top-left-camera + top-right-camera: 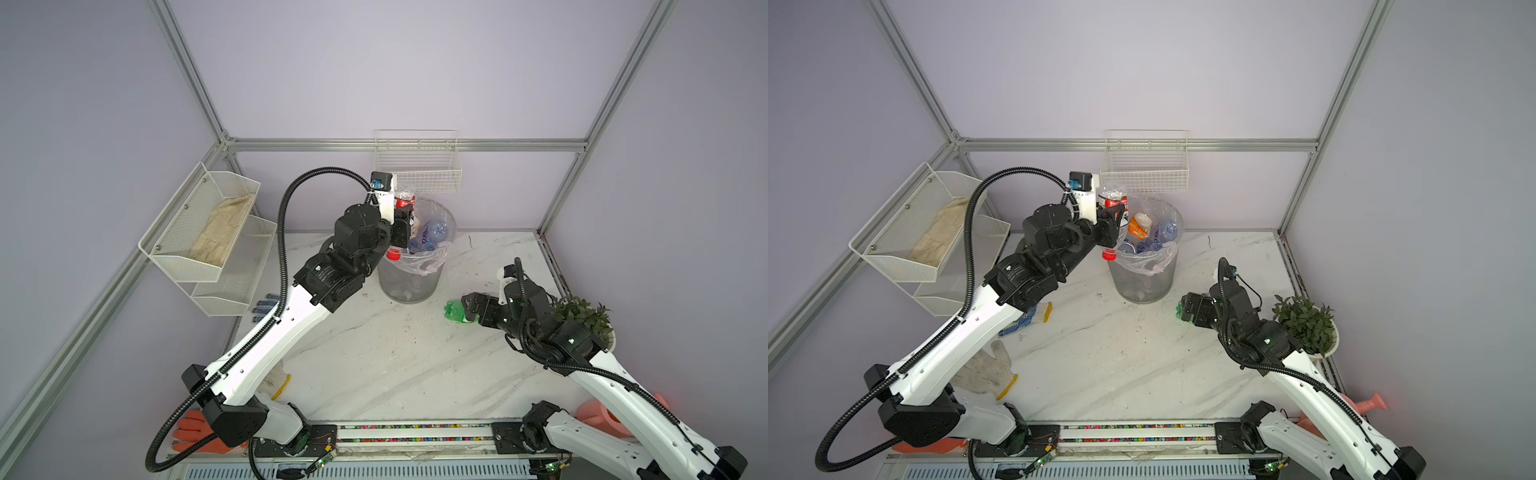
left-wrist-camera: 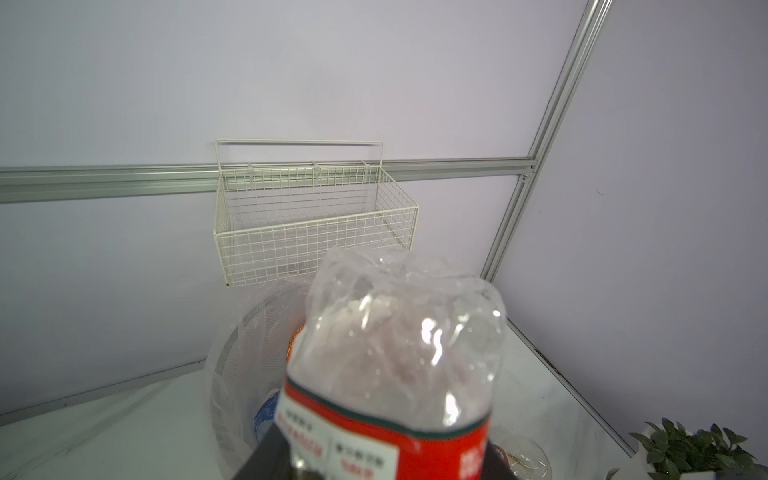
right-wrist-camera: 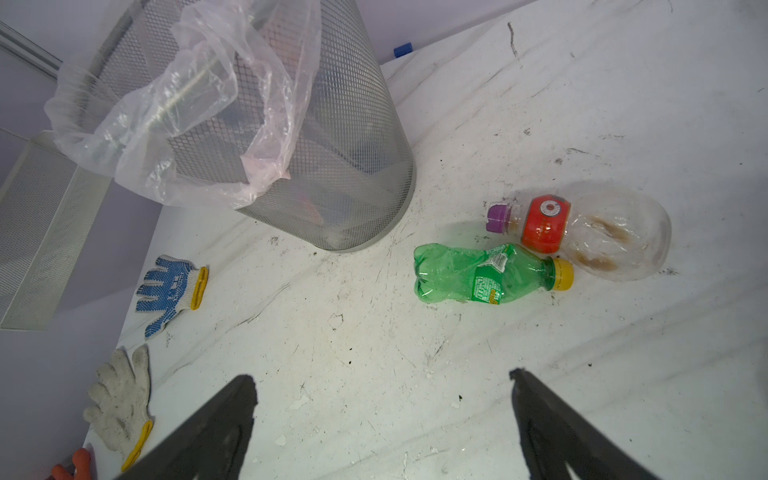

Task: Throw the plastic bottles in the bin
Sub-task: 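Lift the red-labelled bottle with the left gripper up over the bin, then open the left gripper over the bin to drop the red-labelled bottle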

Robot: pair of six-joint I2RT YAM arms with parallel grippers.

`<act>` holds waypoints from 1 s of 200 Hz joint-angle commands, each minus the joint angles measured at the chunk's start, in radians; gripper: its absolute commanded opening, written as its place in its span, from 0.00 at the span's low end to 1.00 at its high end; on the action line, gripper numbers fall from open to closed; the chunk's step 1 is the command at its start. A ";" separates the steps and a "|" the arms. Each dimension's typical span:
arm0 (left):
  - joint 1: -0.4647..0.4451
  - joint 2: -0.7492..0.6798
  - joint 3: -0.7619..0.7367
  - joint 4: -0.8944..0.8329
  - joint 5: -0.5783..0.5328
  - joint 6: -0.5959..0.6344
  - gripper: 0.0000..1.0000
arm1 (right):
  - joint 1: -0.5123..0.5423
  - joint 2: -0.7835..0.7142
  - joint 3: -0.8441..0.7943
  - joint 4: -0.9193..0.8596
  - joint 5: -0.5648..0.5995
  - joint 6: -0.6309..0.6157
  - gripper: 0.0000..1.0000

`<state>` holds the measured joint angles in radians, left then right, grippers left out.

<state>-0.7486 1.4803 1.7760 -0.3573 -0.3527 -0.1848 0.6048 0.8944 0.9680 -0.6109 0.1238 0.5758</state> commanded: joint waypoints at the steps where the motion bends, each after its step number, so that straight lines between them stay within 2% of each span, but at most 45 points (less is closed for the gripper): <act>1: -0.003 0.062 0.153 0.062 0.017 0.071 0.39 | -0.002 -0.028 -0.009 -0.006 0.018 0.013 0.97; 21: 0.014 0.163 0.257 0.019 0.054 0.070 0.40 | -0.003 -0.036 -0.006 -0.013 0.016 0.016 0.97; 41: 0.072 0.294 0.409 -0.095 0.116 0.018 0.43 | -0.003 -0.046 -0.002 -0.020 0.006 0.021 0.97; 47: 0.096 0.336 0.468 -0.147 0.133 -0.010 0.50 | -0.003 -0.050 0.001 -0.024 0.004 0.022 0.97; 52: 0.116 0.372 0.515 -0.190 0.149 -0.023 0.60 | -0.003 -0.053 0.003 -0.029 0.002 0.024 0.97; 65: 0.148 0.442 0.642 -0.302 0.196 -0.075 0.98 | -0.002 -0.068 0.010 -0.043 0.002 0.024 0.97; 78: 0.149 0.456 0.686 -0.359 0.187 -0.076 1.00 | -0.003 -0.085 0.014 -0.057 0.008 0.021 0.97; 97: 0.144 0.377 0.566 -0.317 0.153 -0.093 1.00 | -0.003 -0.106 0.013 -0.067 0.025 0.027 0.97; 119: 0.130 0.250 0.357 -0.223 0.152 -0.124 1.00 | -0.003 -0.105 0.015 -0.063 0.025 0.037 0.97; 175: 0.027 -0.030 -0.119 -0.035 0.058 -0.168 1.00 | -0.002 -0.056 0.048 -0.059 0.022 0.055 0.97; 200: 0.000 -0.144 -0.266 -0.004 0.040 -0.183 1.00 | -0.004 -0.032 0.054 -0.058 0.021 0.091 0.97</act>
<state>-0.7345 1.4170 1.6428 -0.4500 -0.2695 -0.3340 0.6048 0.8497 0.9928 -0.6491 0.1345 0.6220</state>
